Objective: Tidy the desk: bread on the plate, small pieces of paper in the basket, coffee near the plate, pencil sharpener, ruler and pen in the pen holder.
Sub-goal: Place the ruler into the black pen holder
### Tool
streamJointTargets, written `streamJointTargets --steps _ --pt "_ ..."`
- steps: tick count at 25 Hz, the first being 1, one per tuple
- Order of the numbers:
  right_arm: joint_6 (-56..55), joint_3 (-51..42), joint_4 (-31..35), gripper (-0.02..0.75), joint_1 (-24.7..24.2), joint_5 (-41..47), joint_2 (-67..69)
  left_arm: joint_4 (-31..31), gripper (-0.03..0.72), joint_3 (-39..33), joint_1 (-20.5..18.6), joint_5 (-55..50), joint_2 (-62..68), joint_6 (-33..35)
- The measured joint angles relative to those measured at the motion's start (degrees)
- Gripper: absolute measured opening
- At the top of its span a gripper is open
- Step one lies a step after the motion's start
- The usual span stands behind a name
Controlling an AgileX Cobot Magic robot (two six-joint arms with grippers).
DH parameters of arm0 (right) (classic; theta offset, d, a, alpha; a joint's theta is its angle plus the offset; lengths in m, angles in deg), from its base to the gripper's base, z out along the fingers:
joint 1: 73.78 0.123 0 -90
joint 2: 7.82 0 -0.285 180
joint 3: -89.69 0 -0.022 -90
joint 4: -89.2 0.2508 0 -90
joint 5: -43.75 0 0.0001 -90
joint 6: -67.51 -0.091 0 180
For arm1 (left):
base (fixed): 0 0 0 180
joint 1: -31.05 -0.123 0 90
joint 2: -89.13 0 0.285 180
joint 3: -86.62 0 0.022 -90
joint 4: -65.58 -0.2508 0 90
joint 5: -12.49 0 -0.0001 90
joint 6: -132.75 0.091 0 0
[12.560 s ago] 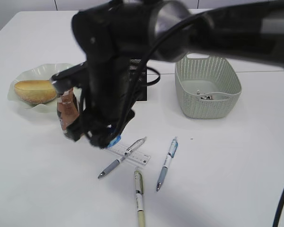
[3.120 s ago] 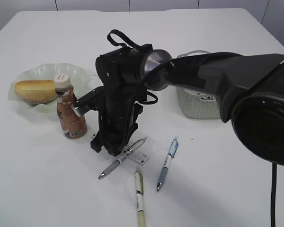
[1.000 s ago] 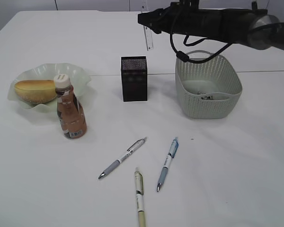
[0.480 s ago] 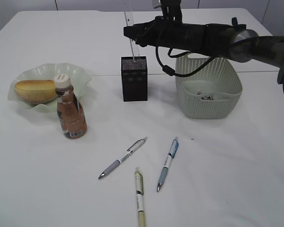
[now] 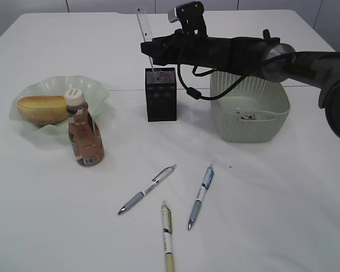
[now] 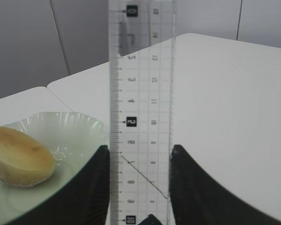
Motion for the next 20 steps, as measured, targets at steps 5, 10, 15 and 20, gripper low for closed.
streamJointTargets --steps 5,10,15,20 --pt "0.0 0.0 0.0 0.279 0.0 -0.4 0.0 -0.2 0.507 0.0 0.0 0.0 0.0 0.0" --pt "0.1 0.0 0.0 0.31 0.0 -0.4 0.0 -0.2 0.506 0.0 0.0 0.0 0.0 0.0" --pt "0.1 0.0 0.0 0.372 0.0 -0.4 0.0 -0.2 0.506 0.0 0.0 0.0 0.0 0.0" --pt "0.1 0.0 0.0 0.378 0.0 -0.4 0.0 -0.3 0.506 0.0 0.0 -0.5 0.0 0.0"
